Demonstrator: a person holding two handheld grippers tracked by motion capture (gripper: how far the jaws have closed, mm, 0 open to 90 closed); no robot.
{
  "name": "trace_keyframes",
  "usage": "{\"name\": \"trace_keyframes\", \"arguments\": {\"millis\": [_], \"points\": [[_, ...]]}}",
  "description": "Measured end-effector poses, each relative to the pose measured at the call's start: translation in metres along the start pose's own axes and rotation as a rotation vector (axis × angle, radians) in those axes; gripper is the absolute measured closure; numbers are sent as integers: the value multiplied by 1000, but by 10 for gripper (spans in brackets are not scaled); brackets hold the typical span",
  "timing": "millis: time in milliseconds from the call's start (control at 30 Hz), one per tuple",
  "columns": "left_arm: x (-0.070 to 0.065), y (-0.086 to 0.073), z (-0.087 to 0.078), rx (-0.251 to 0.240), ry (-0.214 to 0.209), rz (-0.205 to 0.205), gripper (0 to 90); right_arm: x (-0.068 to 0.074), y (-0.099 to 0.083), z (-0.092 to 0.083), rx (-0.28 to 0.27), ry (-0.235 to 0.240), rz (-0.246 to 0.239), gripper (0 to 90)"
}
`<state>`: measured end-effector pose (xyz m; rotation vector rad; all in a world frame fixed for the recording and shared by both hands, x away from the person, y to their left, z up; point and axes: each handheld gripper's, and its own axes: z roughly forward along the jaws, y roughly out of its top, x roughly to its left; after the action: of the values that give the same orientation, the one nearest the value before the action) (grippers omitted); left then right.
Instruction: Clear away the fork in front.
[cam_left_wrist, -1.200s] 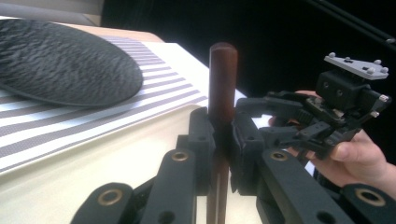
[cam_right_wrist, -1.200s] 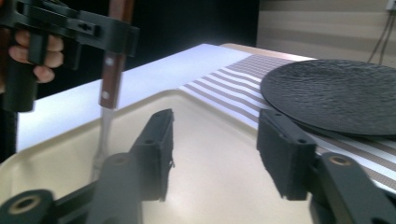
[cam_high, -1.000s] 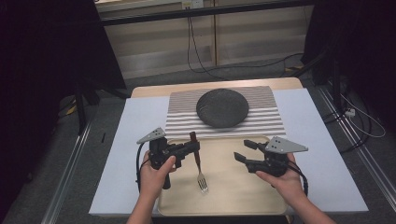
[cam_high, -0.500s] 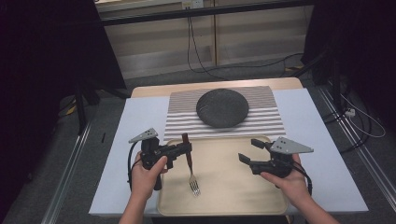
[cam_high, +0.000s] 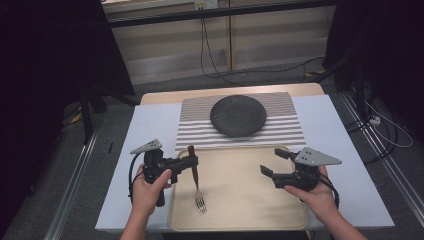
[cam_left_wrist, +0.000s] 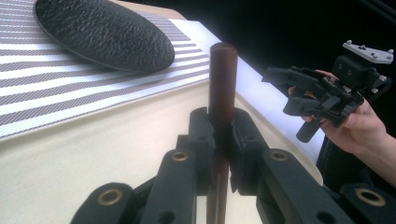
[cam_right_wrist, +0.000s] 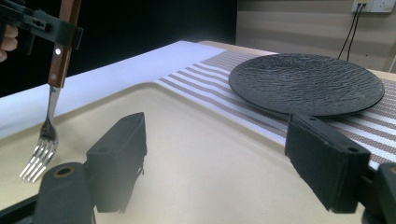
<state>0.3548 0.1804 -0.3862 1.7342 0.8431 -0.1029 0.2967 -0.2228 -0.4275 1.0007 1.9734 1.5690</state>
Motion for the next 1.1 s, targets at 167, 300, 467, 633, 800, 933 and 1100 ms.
{"name": "trace_keyframes", "arguments": {"millis": [167,300,467,633,800,933,1100], "points": [[4,-1,-5,9,1,-12,811,-2,-2,-3,8,-9,3,197],[7,-1,-8,16,3,-26,811,-4,-4,-6,15,-12,2,192],[10,-1,-11,27,4,-36,811,-6,-5,-12,18,-14,-1,190],[15,-2,-10,29,14,-29,806,-10,-6,-19,18,-25,3,188],[23,-9,-2,31,49,-14,771,-13,-9,-25,20,-33,8,186],[29,-15,5,46,72,-10,743,-15,-10,-29,21,-38,12,185],[33,-21,12,82,97,1,711,-16,-13,-30,17,-40,19,183]]}}
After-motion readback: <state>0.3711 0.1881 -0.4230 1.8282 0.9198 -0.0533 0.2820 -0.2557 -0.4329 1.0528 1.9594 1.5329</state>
